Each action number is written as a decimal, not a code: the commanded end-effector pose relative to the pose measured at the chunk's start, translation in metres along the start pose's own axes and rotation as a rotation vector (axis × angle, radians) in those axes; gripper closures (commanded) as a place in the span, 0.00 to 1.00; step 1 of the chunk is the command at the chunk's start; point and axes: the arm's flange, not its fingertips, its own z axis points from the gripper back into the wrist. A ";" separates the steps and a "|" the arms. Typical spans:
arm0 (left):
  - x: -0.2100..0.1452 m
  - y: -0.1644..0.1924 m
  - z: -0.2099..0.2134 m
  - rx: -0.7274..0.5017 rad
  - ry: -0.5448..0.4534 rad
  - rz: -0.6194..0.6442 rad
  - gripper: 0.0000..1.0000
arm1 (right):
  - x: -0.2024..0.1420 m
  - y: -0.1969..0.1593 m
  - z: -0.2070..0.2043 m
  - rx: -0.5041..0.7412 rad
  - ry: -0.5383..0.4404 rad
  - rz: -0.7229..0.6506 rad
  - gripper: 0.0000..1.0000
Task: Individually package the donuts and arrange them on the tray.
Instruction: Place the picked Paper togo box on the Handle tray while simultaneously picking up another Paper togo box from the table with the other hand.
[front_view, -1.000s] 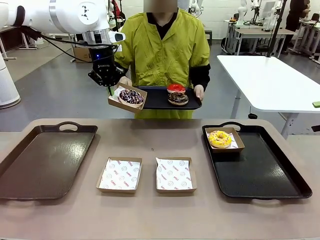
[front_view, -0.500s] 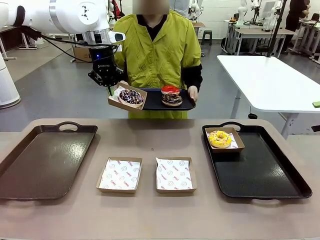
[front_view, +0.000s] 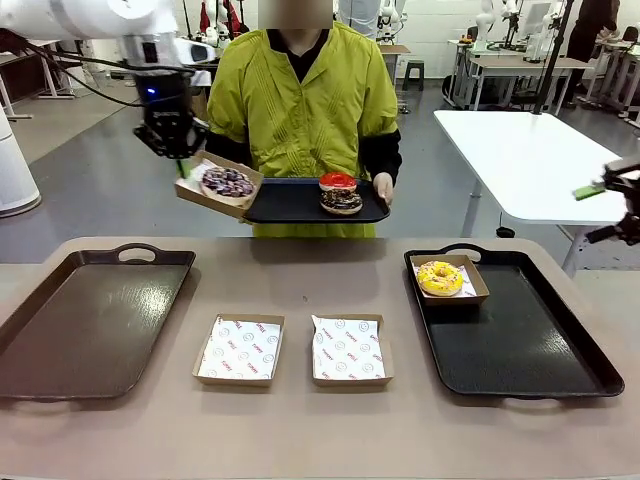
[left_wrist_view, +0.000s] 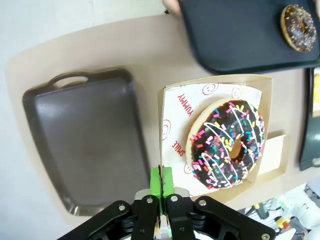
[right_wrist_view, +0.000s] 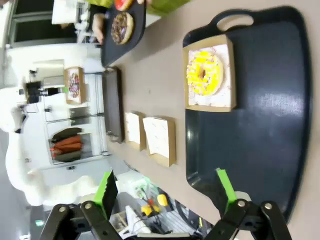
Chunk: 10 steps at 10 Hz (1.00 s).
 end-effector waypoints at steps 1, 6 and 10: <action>-0.027 0.035 -0.018 -0.011 0.017 -0.026 0.99 | -0.010 0.053 -0.042 -0.174 0.032 0.026 0.00; -0.026 0.105 -0.053 -0.020 0.016 0.012 0.99 | -0.027 0.120 -0.140 -0.398 0.042 0.124 0.00; -0.026 0.091 -0.072 0.001 0.085 0.057 0.99 | -0.031 0.104 -0.180 -0.415 0.080 0.136 0.00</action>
